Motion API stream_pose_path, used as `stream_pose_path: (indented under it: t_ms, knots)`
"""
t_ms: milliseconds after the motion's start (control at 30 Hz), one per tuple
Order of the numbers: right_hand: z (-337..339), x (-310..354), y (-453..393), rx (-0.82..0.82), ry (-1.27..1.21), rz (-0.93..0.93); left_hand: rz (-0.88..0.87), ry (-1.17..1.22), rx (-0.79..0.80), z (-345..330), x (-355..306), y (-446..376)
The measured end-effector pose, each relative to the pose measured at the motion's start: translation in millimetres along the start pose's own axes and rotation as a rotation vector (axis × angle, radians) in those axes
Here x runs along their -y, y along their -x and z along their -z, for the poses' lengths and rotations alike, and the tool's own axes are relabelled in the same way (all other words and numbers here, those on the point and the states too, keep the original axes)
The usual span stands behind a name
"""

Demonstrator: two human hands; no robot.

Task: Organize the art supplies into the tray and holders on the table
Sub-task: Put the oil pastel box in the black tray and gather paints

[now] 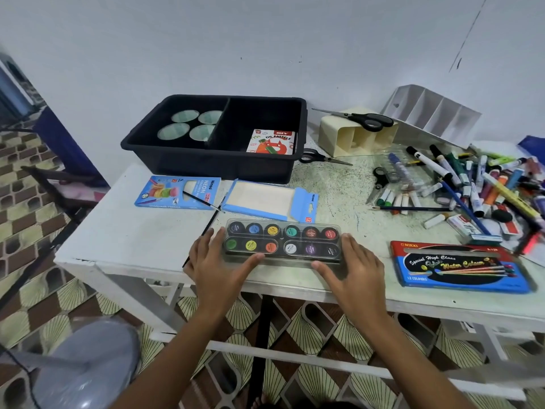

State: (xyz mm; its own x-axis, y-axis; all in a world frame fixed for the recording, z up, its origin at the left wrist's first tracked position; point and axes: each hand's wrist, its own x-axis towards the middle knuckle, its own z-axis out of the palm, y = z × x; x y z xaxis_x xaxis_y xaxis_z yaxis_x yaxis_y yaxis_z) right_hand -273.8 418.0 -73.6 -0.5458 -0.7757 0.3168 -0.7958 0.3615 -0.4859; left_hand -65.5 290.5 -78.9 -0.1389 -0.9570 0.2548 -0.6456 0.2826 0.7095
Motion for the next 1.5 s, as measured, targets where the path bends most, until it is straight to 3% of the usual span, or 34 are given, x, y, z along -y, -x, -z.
stream_pose_path:
  t_ms: [133, 300, 400, 500, 600, 733, 867, 1067, 1200, 1500]
  knots:
    - [10, -7, -14, 0.143, 0.117, 0.155, -0.205, -0.216, 0.018, 5, 0, -14]
    - [15, -2, -52, 0.421, 0.185, 0.55, -0.737, -0.406, 0.104, 5, -8, -30]
    - [16, 4, -66, 0.465, 0.22, 0.613, -0.851, -0.435, 0.123, 4, -8, -36]
    - [16, 8, -64, 0.439, 0.226, 0.613, -0.736, -0.381, 0.097, 8, -2, -37]
    - [15, 18, -60, 0.472, 0.188, 0.545, -0.416, -0.269, 0.049, 14, -1, -29]
    - [9, 33, -67, 0.544, -0.085, 0.359, -0.057, -0.082, 0.037, 17, -1, -20]
    - [5, 42, -92, 0.651, -0.498, 0.028, 0.141, 0.187, 0.066, 10, -10, 2]
    - [-6, 54, -94, 0.729, -0.72, -0.053, 0.225, 0.244, 0.14, -14, -50, 37]
    - [-4, 57, -85, 0.708, -0.904, -0.15, 0.235, 0.303, 0.071, -24, -65, 47]
    - [-9, 59, -79, 0.641, -0.924, -0.044, 0.185, 0.234, 0.008, -32, -76, 52]
